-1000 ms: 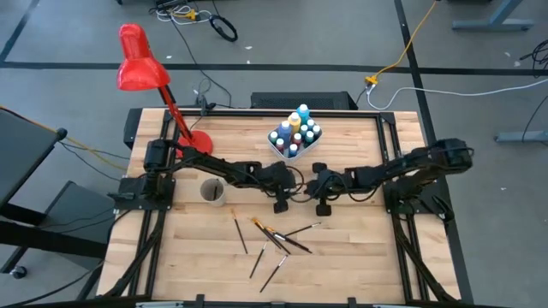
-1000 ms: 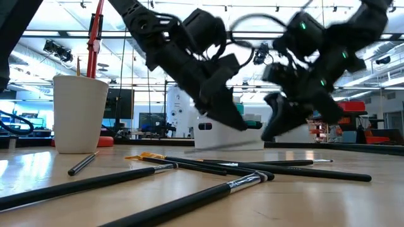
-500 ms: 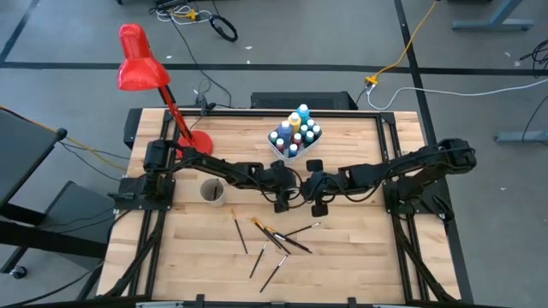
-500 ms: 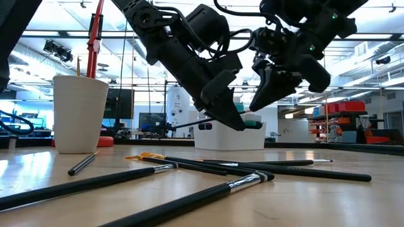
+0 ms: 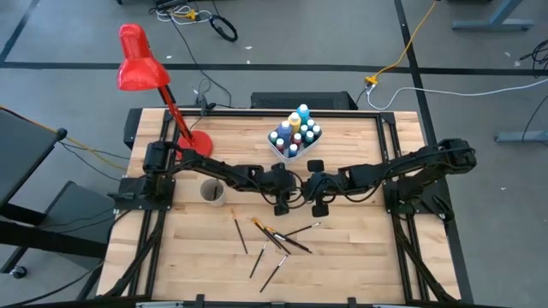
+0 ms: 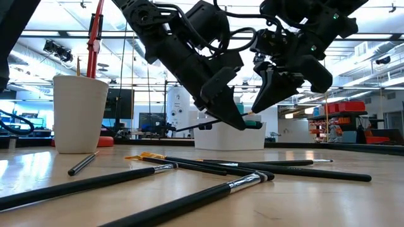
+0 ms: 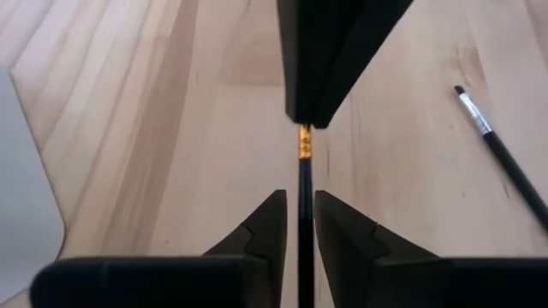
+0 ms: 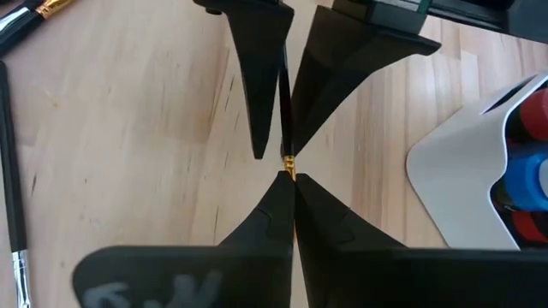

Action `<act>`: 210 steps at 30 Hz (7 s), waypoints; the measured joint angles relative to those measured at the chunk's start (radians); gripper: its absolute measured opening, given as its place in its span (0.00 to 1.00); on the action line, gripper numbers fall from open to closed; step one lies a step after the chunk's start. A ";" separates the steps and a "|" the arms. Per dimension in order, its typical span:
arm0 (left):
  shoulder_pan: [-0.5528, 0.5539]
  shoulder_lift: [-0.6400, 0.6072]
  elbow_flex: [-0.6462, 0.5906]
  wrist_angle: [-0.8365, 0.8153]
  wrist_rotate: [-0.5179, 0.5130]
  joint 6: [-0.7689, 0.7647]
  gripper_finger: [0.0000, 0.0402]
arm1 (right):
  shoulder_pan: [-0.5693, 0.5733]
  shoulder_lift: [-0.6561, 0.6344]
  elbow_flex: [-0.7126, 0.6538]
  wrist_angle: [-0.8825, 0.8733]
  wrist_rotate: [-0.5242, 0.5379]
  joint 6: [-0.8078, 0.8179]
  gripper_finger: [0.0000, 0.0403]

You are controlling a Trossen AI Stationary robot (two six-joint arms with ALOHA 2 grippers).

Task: Pick & Place Paint Supplies
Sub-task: Put the gold paint brush into the white cup, then put the silver paint brush into the white cup

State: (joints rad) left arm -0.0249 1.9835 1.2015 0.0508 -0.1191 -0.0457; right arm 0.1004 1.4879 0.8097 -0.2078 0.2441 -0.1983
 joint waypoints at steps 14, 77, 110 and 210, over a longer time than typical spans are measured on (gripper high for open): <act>-0.007 -0.001 0.000 0.030 -0.002 -0.003 0.05 | 0.000 0.000 0.000 0.001 -0.002 0.007 0.01; -0.485 -0.853 -0.771 0.099 -1.221 -0.524 0.09 | 0.063 -0.001 0.001 0.267 0.078 0.132 0.42; -0.485 -0.853 -0.771 0.672 -1.061 0.016 0.13 | 0.277 0.000 -0.338 0.380 -0.099 0.376 0.42; -0.051 -0.225 0.027 -0.175 0.205 -0.204 0.35 | 0.280 -0.019 0.096 0.102 0.344 -0.753 0.00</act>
State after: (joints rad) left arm -0.0757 1.7588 1.2285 -0.1245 0.0860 -0.2494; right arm 0.3805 1.4685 0.9058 -0.1061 0.5881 -0.9508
